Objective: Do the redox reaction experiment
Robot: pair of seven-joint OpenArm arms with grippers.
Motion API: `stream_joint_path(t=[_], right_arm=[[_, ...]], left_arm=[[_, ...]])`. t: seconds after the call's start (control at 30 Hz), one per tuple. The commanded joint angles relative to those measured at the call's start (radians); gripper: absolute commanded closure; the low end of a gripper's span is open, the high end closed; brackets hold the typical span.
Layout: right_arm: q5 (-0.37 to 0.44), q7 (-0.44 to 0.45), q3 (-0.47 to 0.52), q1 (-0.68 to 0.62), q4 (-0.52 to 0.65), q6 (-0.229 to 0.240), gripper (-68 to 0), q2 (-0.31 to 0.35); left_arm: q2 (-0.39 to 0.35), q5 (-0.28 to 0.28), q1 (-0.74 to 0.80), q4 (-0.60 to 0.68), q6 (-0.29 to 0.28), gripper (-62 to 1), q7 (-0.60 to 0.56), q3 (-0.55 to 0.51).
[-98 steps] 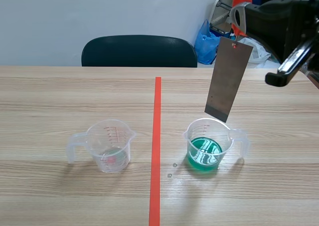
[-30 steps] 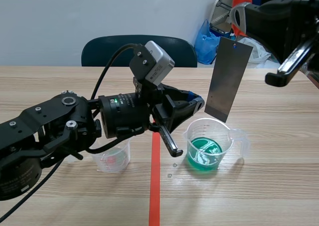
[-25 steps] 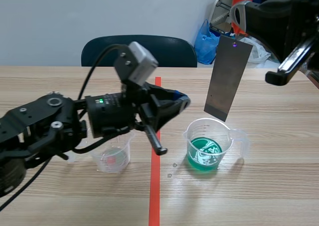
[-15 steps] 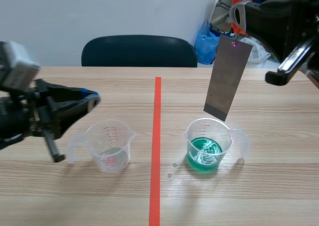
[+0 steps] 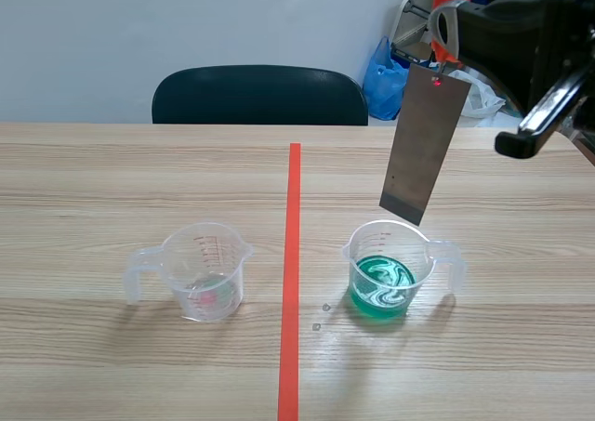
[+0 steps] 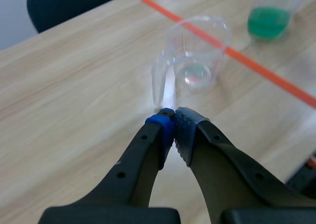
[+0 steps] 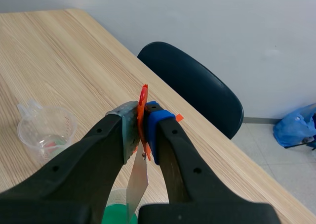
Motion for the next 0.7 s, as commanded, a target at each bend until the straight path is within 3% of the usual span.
stream_joint_path(t=[0.0, 0.17, 0.3, 0.43, 0.53, 0.67], right_arm=[[0.011, 0.015, 0.008, 0.011, 0.017, -0.003, -0.6, 0.007], [0.011, 0.015, 0.008, 0.011, 0.017, -0.003, -0.6, 0.007], [0.011, 0.015, 0.008, 0.011, 0.017, -0.003, -0.6, 0.007], [0.011, 0.015, 0.008, 0.011, 0.017, -0.003, -0.6, 0.007], [0.011, 0.016, 0.008, 0.011, 0.017, -0.003, -0.6, 0.007], [0.011, 0.016, 0.008, 0.011, 0.017, -0.003, -0.6, 0.007]], left_arm=[[0.058, 0.037, 0.026, 0.005, 0.0, -1.9, -0.057, -0.015], [0.179, 0.174, 0.154, 0.004, 0.0, -1.9, -0.185, -0.101], [0.249, 0.217, 0.24, 0.004, 0.003, -1.9, -0.294, -0.147], [0.311, 0.22, 0.244, 0.004, 0.003, -4.3, -0.364, -0.184], [0.333, 0.219, 0.244, 0.004, 0.004, -20.2, -0.377, -0.206], [0.342, 0.207, 0.244, 0.003, 0.003, -58.2, -0.344, -0.214]])
